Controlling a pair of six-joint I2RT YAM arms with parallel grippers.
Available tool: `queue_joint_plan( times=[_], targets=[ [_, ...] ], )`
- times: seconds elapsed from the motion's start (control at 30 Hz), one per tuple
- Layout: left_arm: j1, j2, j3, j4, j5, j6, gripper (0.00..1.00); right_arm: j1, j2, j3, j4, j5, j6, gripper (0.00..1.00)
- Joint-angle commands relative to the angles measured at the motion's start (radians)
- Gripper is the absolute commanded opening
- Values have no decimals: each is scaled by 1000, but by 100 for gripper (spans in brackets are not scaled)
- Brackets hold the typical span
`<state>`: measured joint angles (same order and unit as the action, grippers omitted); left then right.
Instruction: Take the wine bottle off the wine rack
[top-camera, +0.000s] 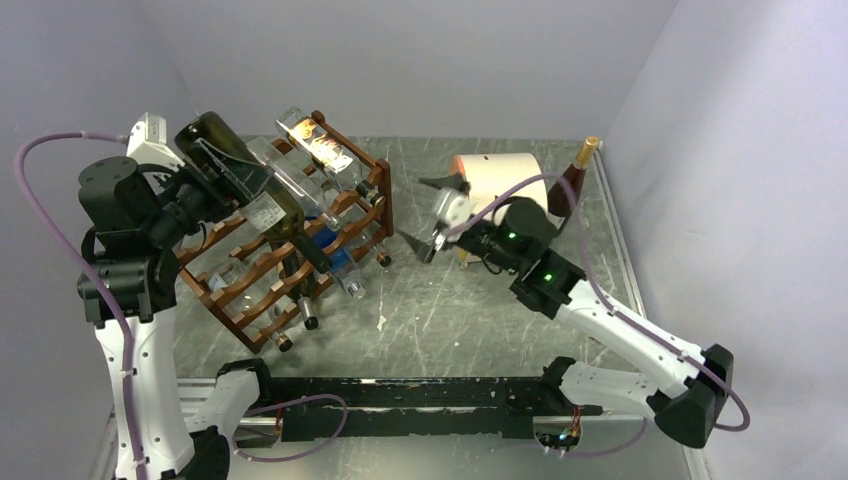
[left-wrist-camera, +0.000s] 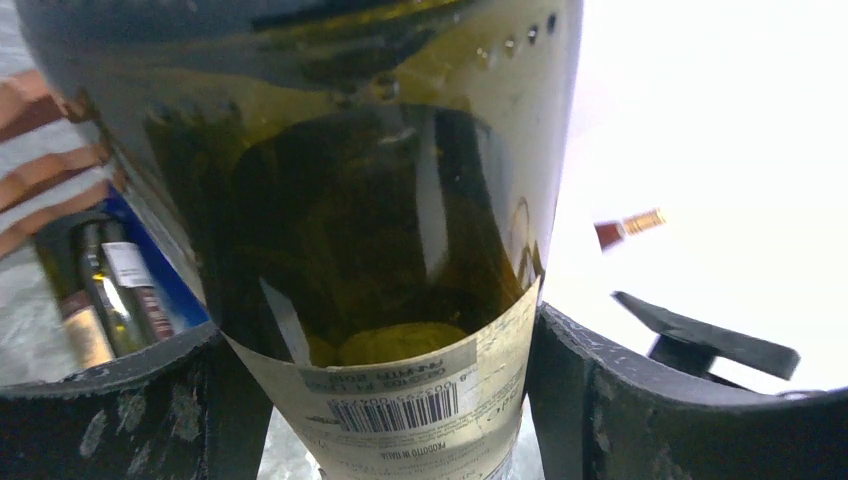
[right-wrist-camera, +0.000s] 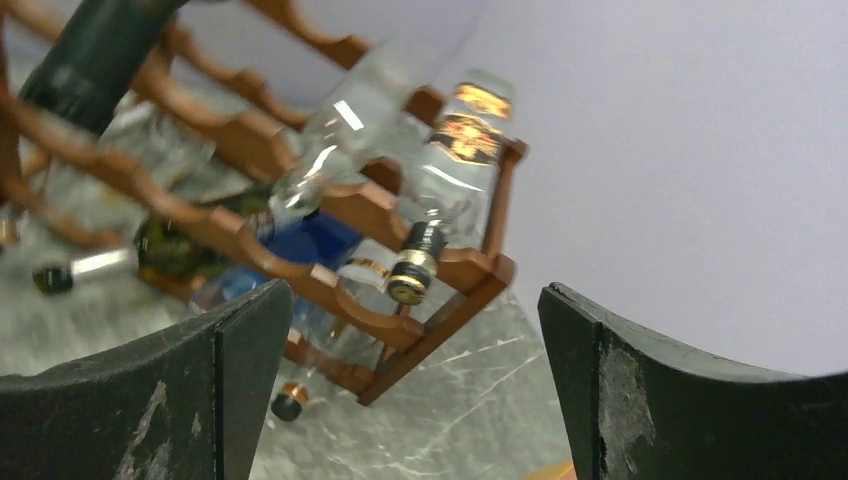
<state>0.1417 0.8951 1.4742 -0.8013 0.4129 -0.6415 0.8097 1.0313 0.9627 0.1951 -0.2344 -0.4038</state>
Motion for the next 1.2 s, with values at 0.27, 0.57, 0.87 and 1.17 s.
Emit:
queue_joint_plan(
  times=[0.27,0.57,0.87,1.17],
  targets=[
    [-16,99,9,137,364,48,7,322,97,0,-54,11,-1028,99],
    [-115,159,45,48,325,115,7,480,221,34,15,185,-1319,98],
    [-195,185,51,-20,265,160,7,548,292,94,14,225,-1450,91],
    [-231,192,59,-29,245,162,7,596,372,167,-58,254,-1483,76]
  ],
)
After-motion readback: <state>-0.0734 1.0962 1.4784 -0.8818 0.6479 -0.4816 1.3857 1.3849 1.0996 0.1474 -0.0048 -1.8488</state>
